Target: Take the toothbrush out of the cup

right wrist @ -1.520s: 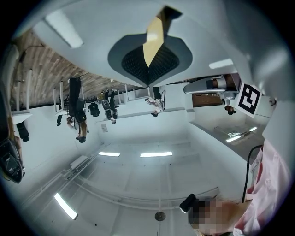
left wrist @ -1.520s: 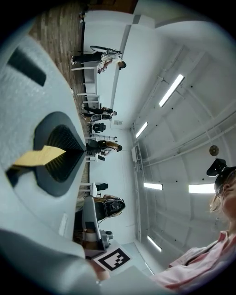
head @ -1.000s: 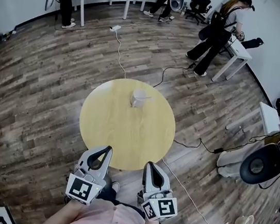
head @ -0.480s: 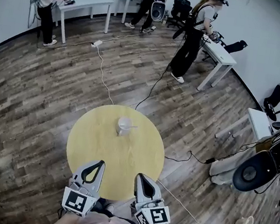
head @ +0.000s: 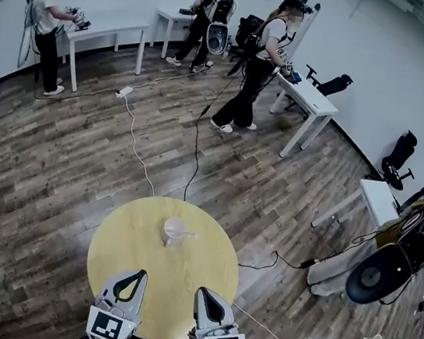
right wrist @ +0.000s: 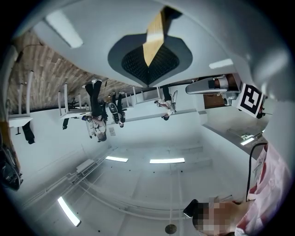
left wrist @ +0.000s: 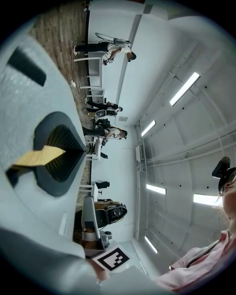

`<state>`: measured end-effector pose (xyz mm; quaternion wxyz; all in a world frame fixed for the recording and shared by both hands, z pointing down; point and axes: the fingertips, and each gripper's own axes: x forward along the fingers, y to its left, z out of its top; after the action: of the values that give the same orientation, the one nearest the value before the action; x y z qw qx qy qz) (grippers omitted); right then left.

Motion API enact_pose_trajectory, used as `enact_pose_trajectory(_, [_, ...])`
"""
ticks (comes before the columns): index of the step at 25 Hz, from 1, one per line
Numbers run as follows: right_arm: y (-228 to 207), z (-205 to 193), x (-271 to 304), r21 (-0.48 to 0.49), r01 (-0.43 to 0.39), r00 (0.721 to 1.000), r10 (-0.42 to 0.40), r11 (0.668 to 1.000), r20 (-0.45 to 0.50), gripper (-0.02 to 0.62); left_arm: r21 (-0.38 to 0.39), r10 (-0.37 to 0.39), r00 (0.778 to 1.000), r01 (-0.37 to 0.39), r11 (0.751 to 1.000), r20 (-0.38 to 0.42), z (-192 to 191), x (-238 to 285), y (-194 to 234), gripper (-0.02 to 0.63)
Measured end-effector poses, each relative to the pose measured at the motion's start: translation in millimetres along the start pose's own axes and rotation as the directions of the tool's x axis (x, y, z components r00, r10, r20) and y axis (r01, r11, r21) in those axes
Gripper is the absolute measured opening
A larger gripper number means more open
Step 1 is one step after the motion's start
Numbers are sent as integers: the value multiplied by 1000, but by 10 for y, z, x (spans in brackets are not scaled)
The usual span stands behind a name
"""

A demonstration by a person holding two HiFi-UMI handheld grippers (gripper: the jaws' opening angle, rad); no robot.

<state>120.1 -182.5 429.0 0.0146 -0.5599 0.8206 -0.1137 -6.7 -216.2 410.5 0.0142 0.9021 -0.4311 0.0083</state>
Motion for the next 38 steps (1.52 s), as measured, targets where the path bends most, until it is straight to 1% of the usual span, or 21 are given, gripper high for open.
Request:
enact_pose_trajectory(4, [-54,-47,159,2,-2,1000,2,1000,-12,5,-4,16,1000,-16,1000,-23,-84,97,116,-5])
enact_pose_trajectory(7, [-121,-12,281,-4,-6,1000,6,1000,0,5,7,31,999,-30,1000,-44,-117,180,172,-5])
enact_pose_trajectory(12, [-328,5,549,-13,-5,1000,5,1000,17,5,7,64,998,-64,998,-15,-100,419,278,-5])
enact_pose_trajectory(14, [-428,-56,651,-17,-3,1000,3,1000,10,5,-13,82,997,-82,997,-6,-148,495,290,-5])
enact_pose_trajectory(16, [-533,-136,757,-10,-1,1000,1,1000,-6,6,-30,90,996,-91,995,-14,-215,568,273,-5])
enact_pose_trajectory(21, [-815,-303,1148,18,16,999,-15,1000,-29,6,-37,84,996,-85,996,-32,-366,850,297,-5])
enact_pose_trajectory(23, [-896,-388,1288,29,21,999,-20,999,-42,6,-54,85,995,-88,995,-47,-451,925,329,-5])
enact_pose_trajectory(24, [-931,-432,1363,37,22,999,-20,999,-49,23,-65,87,995,-91,994,-55,-492,963,354,-5])
enact_pose_trajectory(26, [-1002,-535,1514,62,25,998,-21,998,-66,95,-86,91,994,-96,992,-62,-551,1041,411,-5])
enact_pose_trajectory(28, [-1077,-668,1641,97,33,995,-24,995,-93,149,-98,91,994,-97,991,-67,-595,1111,452,-5])
enact_pose_trajectory(30, [-1153,-808,1747,139,44,992,-27,989,-122,189,-109,91,993,-99,989,-75,-642,1171,487,-5])
enact_pose_trajectory(32, [-1214,-919,1846,175,53,990,-29,983,-137,199,-119,93,992,-103,988,-86,-699,1230,525,-5])
enact_pose_trajectory(35, [-1250,-1048,1973,200,47,988,-16,979,-153,199,-134,97,990,-110,985,-100,-785,1307,562,-5])
enact_pose_trajectory(37, [-1248,-1093,2031,212,37,988,-4,977,-157,189,-145,99,989,-115,983,-112,-843,1339,570,-5])
enact_pose_trajectory(38, [-1243,-1104,2055,218,35,988,0,975,-155,169,-149,99,988,-116,982,-117,-870,1350,578,-5])
